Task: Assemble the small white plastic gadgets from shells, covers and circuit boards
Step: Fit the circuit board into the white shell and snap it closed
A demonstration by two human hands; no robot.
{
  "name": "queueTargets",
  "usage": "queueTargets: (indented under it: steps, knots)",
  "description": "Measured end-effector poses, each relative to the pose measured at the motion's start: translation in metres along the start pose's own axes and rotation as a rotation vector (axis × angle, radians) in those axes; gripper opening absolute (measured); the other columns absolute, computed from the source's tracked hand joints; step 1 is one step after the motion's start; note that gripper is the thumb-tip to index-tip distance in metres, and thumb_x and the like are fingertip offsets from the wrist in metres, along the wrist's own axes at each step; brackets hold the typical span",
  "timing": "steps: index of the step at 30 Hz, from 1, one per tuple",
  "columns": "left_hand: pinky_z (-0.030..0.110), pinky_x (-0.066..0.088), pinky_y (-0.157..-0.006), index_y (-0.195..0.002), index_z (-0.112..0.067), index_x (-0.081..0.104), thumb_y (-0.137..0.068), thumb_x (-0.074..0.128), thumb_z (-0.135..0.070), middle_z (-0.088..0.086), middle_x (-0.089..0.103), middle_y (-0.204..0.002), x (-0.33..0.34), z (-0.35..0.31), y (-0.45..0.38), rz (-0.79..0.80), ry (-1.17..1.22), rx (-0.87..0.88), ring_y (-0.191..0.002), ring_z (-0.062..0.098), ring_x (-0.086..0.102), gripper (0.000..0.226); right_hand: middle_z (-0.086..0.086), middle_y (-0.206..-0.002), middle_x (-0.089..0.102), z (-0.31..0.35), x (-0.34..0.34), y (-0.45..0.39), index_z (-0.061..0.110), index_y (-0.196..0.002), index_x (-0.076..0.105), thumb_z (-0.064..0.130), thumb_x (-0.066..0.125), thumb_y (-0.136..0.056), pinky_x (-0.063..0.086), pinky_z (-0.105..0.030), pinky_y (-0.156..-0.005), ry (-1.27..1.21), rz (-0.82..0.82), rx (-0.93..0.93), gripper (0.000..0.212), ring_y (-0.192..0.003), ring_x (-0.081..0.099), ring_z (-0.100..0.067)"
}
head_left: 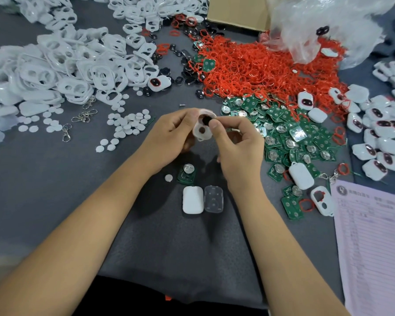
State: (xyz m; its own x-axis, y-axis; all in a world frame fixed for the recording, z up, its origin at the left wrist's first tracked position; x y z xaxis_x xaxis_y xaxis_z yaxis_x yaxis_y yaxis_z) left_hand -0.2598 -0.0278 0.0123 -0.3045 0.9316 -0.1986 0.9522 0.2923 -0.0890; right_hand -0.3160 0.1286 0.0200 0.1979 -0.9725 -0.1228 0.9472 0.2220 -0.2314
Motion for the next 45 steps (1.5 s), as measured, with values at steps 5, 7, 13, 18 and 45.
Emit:
queueTargets:
  steps: [5,7,13,18,45]
  knots:
    - [0.02,0.046,-0.051,-0.121,-0.03,0.071,-0.113,0.04,-0.036,-0.015,0.071,-0.073,0.008,-0.006,0.002,0.07,-0.028,0.048,-0.058,0.009,0.061,0.032,0.004,-0.069,0.07,-0.016,-0.003,-0.003,0.016,-0.091,0.076,0.015,0.074,-0.095,0.045,-0.023,-0.042,-0.137,0.01,0.162,0.005,-0.054,0.051,-0.007]
    - [0.019,0.048,-0.052,-0.119,-0.032,0.07,-0.111,0.044,-0.039,-0.017,0.074,-0.079,0.011,-0.009,0.003,0.095,0.0,0.061,-0.062,0.007,0.067,0.028,0.004,-0.071,0.072,-0.015,-0.001,-0.002,0.017,-0.092,0.078,0.016,0.074,-0.095,0.047,-0.023,-0.044,-0.151,0.036,0.177,0.005,-0.056,0.053,-0.007]
    - [0.026,0.058,-0.061,-0.131,-0.029,0.067,-0.111,0.048,-0.024,-0.013,0.076,-0.096,0.014,-0.012,0.005,0.139,-0.017,0.097,-0.079,0.012,0.075,0.027,-0.008,-0.067,0.063,-0.018,-0.008,-0.004,0.013,-0.095,0.08,0.018,0.075,-0.095,0.046,-0.023,-0.045,-0.124,0.008,0.215,0.007,-0.054,0.047,-0.014]
    - [0.024,0.058,-0.062,-0.134,-0.018,0.066,-0.111,0.048,-0.018,-0.009,0.077,-0.102,0.015,-0.009,0.003,0.14,-0.039,0.077,-0.085,0.014,0.078,0.028,-0.008,-0.082,0.074,-0.01,-0.012,-0.004,0.016,-0.093,0.079,0.019,0.077,-0.094,0.048,-0.024,-0.044,-0.001,0.001,0.128,0.004,-0.057,0.055,-0.01]
    - [0.017,0.054,-0.062,-0.115,-0.011,0.07,-0.104,0.062,-0.013,-0.01,0.078,-0.089,0.01,0.001,0.001,0.087,-0.083,0.063,-0.075,0.003,0.073,0.013,-0.009,-0.095,0.072,-0.003,-0.007,0.002,0.013,-0.102,0.061,0.014,0.078,-0.093,0.051,-0.028,-0.04,-0.072,0.011,0.121,0.019,-0.056,0.065,-0.015]
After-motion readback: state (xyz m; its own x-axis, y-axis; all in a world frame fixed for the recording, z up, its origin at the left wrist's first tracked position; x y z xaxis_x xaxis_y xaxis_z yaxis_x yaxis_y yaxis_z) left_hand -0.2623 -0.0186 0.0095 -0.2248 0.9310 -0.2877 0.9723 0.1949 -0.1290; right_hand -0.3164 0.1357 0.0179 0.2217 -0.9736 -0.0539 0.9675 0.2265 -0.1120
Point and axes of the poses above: each hand's wrist, its own y-axis away from the middle knuckle, its own x-axis out of the palm, z = x × y, the point moved 10 cm from there along -y, towards the middle knuckle
